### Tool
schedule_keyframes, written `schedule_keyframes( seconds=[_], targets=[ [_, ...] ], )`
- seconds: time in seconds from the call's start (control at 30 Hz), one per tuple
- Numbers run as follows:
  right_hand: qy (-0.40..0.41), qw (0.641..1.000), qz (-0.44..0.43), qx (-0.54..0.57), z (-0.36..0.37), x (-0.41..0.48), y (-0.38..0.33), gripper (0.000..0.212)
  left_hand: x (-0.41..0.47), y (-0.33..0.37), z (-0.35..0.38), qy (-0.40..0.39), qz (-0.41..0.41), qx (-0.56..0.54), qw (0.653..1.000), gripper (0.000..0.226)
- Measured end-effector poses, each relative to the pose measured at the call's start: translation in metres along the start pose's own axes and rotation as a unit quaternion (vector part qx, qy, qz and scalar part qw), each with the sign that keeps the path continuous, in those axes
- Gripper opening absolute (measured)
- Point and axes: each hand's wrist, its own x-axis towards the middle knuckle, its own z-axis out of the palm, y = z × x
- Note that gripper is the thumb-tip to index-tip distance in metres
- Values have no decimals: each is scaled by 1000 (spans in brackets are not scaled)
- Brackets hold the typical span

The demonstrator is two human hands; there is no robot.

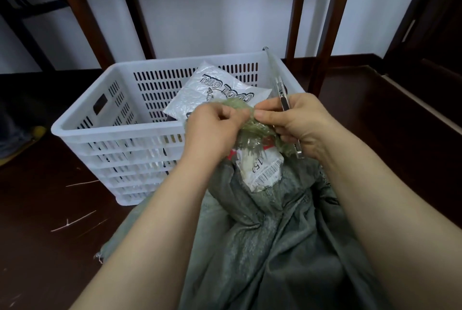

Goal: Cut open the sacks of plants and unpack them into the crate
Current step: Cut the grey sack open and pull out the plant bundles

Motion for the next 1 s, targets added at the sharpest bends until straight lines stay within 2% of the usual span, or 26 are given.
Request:
schedule_keyframes(
  seconds=[0.07,0.13,0.27,0.37,0.47,0.6,0.77,1.0],
  targets=[
    [23,999,-23,-41,3,2,-3,12,4,-3,-3,-2,-31,-25,999,25],
    [22,997,-19,-76,2,2,-6,23,6,-5,-11,-3,-65,-51,997,24],
    [-43,991,-26,-125,-13,-7,-20,24,10,-14,-27,18,-108,-98,989,23],
    [-78,961,-66,-257,-19,-17,-28,21,13,-17,-30,40,-98,-98,990,28],
    [-66,930,-103,-348,-15,-20,-34,17,15,-16,-29,62,-66,-78,993,31],
    [-48,904,-130,-404,-7,-21,-34,19,16,-17,-28,65,-31,-64,995,32],
    [-46,883,-122,-450,-1,-24,-39,23,18,-20,-28,73,-11,-19,997,38],
    [-13,804,-122,-582,13,-31,-46,22,19,-24,-24,71,18,-5,997,38]
  ],
)
